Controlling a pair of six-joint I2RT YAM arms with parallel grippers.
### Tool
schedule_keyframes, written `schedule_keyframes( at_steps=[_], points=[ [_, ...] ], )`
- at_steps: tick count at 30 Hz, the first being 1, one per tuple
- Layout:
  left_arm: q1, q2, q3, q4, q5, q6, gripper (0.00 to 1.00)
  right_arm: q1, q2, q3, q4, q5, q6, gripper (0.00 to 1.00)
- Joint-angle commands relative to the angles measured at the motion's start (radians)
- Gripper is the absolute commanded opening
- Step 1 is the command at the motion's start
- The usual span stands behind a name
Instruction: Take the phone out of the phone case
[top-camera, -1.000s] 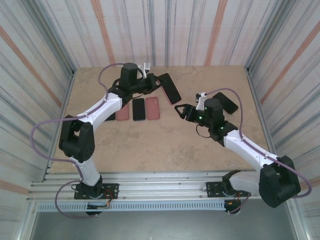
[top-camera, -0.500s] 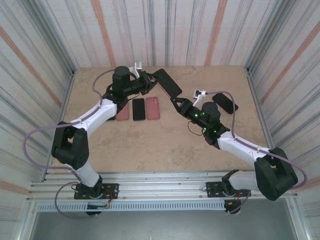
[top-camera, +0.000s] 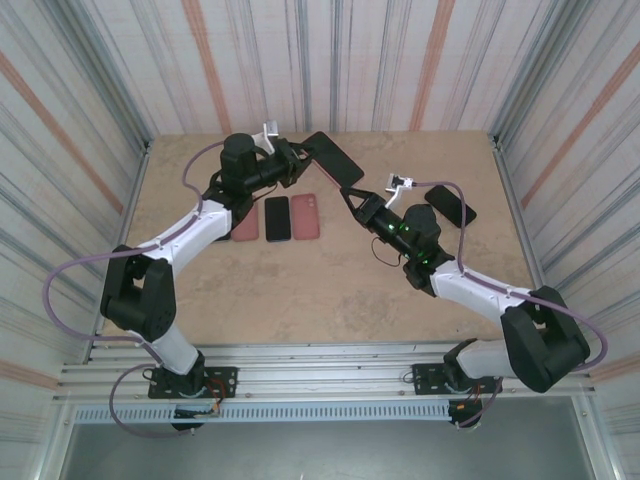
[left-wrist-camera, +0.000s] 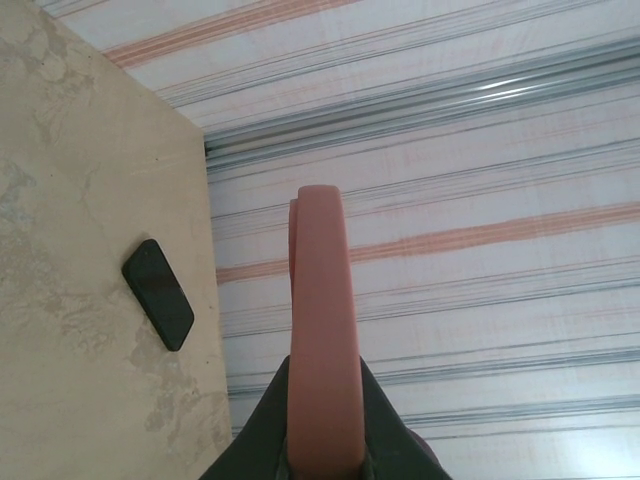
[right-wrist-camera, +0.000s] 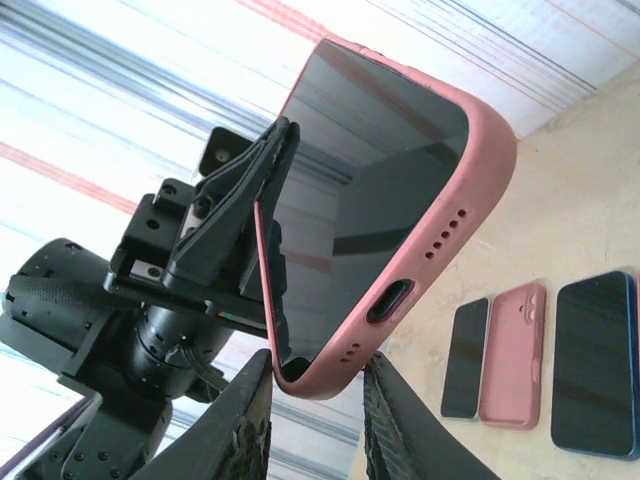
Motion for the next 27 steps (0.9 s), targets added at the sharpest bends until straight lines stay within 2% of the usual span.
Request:
schedule_keyframes(
  at_steps=[1,12,19,27],
  points=[
    [0.007,-0.077,0.009,0.113,0.014,-0.040,0.00,0.002,0.027,0.027,0.027,0.005,0.024,0.24],
    [0.007,-0.098,0.008,0.157,0.015,-0.087,0.00,-0.015,0.083,0.055,0.079,-0.022,0.081,0.16],
    [0.009,-0.107,0.002,0.145,0.011,-0.076,0.00,-0.024,0.096,0.071,0.152,-0.068,0.069,0.24],
    [0.023,-0.083,0.019,0.140,0.013,-0.068,0.00,-0.023,0.107,0.089,0.222,-0.218,0.042,0.40]
  ],
)
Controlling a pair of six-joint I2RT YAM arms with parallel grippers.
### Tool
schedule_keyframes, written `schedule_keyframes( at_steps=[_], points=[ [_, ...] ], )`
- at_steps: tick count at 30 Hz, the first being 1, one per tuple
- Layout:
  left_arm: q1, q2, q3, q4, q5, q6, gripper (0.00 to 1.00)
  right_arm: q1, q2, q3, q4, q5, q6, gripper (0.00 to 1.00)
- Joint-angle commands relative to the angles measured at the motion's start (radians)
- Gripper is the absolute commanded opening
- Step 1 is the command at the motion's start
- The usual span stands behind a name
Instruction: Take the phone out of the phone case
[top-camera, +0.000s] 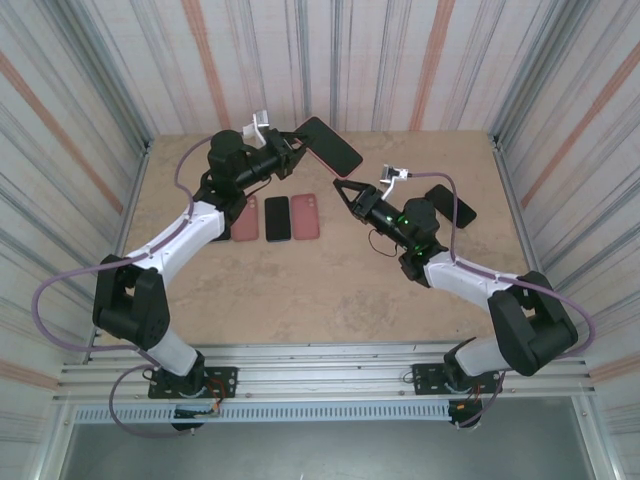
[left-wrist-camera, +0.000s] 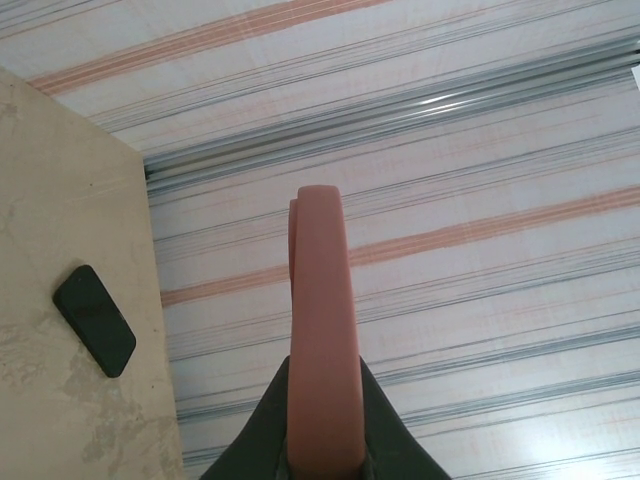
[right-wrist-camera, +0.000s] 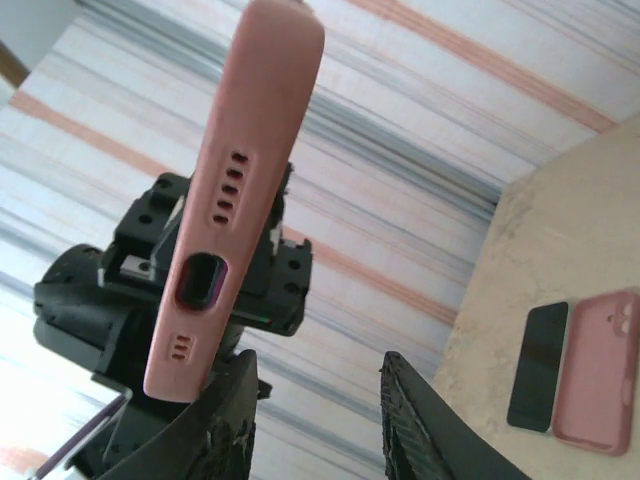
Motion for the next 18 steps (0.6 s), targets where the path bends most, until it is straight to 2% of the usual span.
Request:
schedule_keyframes(
  at_steps=[1,4,9,13,18],
  points=[
    [0.011,-0.018,0.020,0.069,0.013,-0.002,0.00,0.001,0.010,0.034,0.072,-0.079,-0.016,0.42],
    [0.019,-0.011,0.019,0.069,0.014,0.000,0.00,0.004,0.009,0.035,0.084,-0.082,-0.017,0.46],
    [0.022,-0.005,0.014,0.074,0.018,-0.004,0.00,-0.002,0.015,0.046,0.097,-0.064,-0.016,0.46],
    [0.022,-0.006,0.014,0.081,0.025,-0.013,0.00,-0.015,0.031,0.055,0.093,-0.037,0.000,0.38],
    [0.022,-0.004,0.020,0.089,0.031,-0.022,0.00,-0.021,0.071,0.089,0.118,-0.062,0.021,0.31]
  ],
)
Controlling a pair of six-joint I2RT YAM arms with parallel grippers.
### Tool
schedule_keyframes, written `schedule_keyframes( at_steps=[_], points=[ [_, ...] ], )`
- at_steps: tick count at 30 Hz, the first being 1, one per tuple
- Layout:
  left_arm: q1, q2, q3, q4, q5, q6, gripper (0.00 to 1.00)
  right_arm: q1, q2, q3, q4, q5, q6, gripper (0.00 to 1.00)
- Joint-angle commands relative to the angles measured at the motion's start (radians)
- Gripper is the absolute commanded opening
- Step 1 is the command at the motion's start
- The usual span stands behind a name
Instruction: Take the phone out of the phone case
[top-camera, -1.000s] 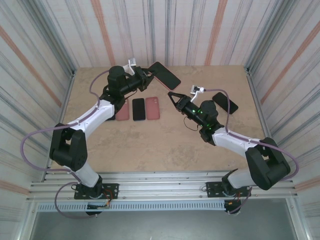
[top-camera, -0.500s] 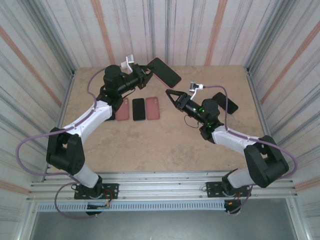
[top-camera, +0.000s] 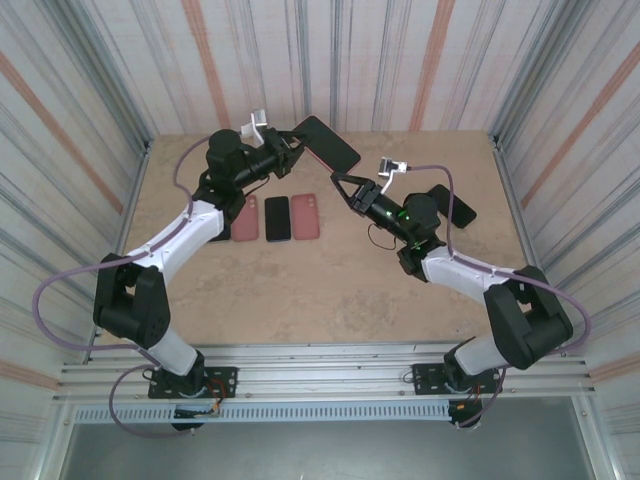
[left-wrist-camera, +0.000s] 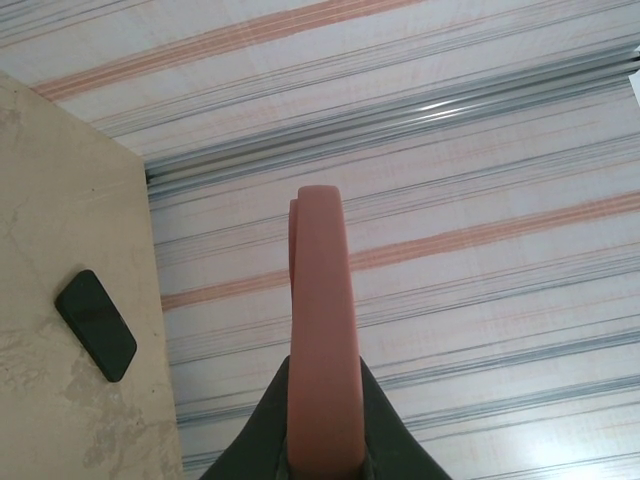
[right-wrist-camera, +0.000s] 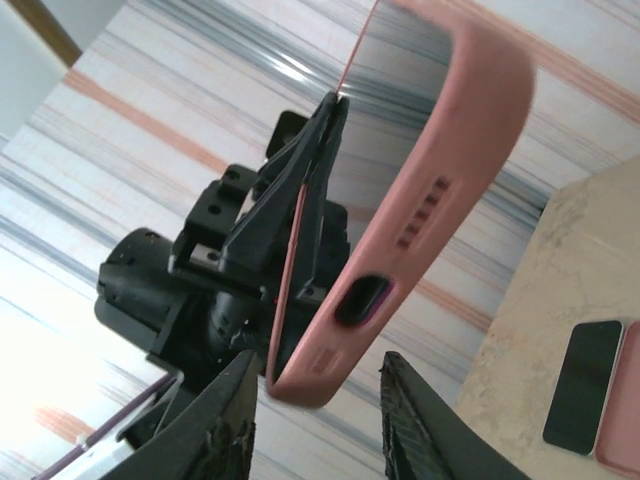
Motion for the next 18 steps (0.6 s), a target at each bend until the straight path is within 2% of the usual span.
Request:
schedule_keyframes(
  at_steps=[1,7,18],
  points=[
    [0.008,-0.012,0.020,0.083,0.023,-0.021,0.00,-0.006,0.028,0.045,0.038,-0.009,0.019,0.30],
    [0.010,-0.007,0.029,0.093,0.023,-0.032,0.00,-0.012,0.052,0.058,0.040,-0.030,0.022,0.23],
    [0.021,-0.005,0.023,0.080,0.014,-0.032,0.00,-0.012,0.035,0.036,0.042,-0.050,0.005,0.24]
  ],
)
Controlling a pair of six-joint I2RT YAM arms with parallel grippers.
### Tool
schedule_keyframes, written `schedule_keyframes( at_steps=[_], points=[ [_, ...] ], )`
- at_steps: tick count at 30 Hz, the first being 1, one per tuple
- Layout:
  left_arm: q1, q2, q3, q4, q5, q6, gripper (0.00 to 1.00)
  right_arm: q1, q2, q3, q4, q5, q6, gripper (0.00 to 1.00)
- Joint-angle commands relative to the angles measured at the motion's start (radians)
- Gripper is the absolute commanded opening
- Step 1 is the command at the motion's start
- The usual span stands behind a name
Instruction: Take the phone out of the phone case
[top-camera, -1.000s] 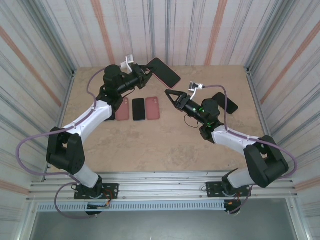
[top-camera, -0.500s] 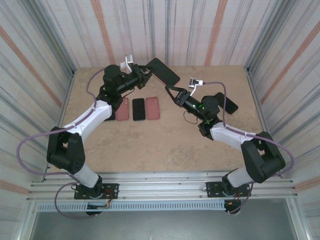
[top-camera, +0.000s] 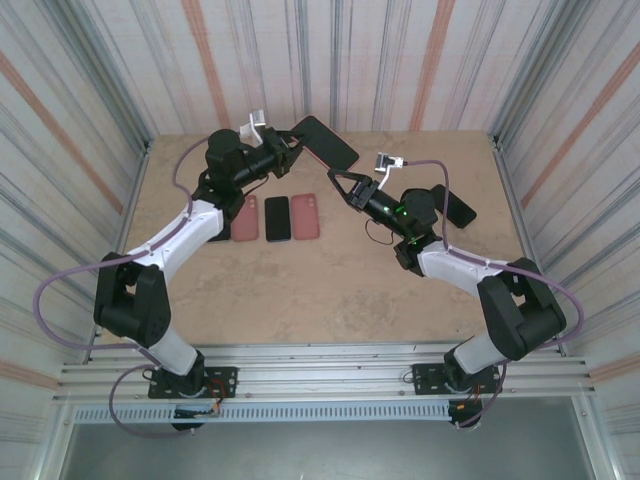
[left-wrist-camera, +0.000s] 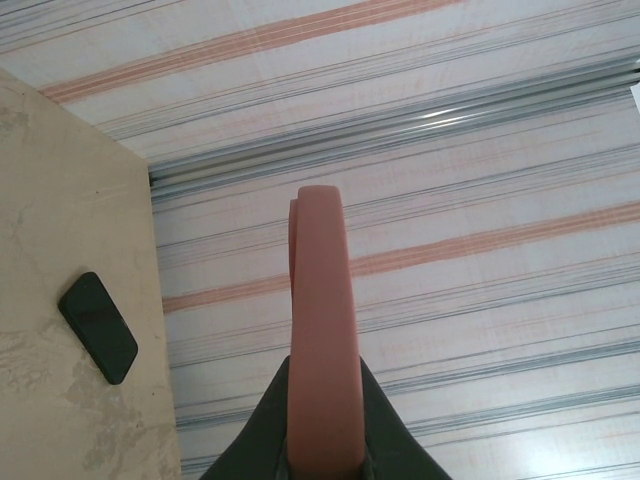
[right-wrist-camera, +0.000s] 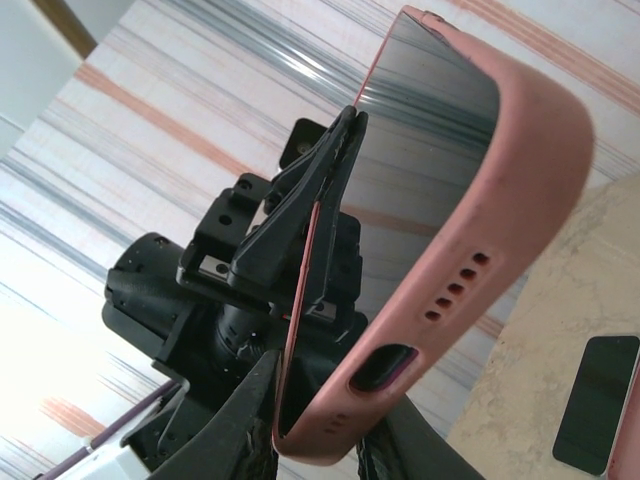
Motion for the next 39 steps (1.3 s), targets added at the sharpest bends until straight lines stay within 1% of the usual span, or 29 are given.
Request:
schedule_keyframes(
  at_steps=[1,11,20,22,23,26,29,32,39],
  points=[
    [0.015,-0.010,0.024,0.078,0.015,-0.021,0.00,-0.006,-0.012,-0.005,0.010,-0.018,0.003,0.24],
    [0.015,-0.004,0.030,0.086,0.027,-0.027,0.00,-0.006,-0.025,-0.022,0.001,-0.016,0.001,0.23],
    [0.015,-0.030,0.023,0.089,0.033,-0.037,0.00,-0.025,-0.020,-0.017,-0.031,-0.036,-0.007,0.14],
    [0.014,-0.036,0.026,0.090,0.038,-0.043,0.00,-0.029,-0.027,-0.013,-0.069,-0.051,-0.024,0.13],
    [0.014,-0.038,0.029,0.092,0.041,-0.045,0.00,-0.030,-0.031,-0.010,-0.094,-0.063,-0.064,0.12],
    [0.015,-0.046,0.035,0.101,0.048,-0.065,0.00,-0.032,-0.041,-0.004,-0.172,-0.089,-0.120,0.12],
    [0.013,-0.055,0.041,0.111,0.062,-0.083,0.00,-0.045,-0.043,-0.006,-0.215,-0.095,-0.145,0.10],
    [0.012,-0.072,0.045,0.109,0.073,-0.094,0.00,-0.056,-0.055,-0.002,-0.297,-0.091,-0.188,0.06],
    [0.004,-0.111,0.036,0.103,0.081,-0.113,0.00,-0.082,-0.078,0.008,-0.440,-0.067,-0.256,0.05]
  ],
)
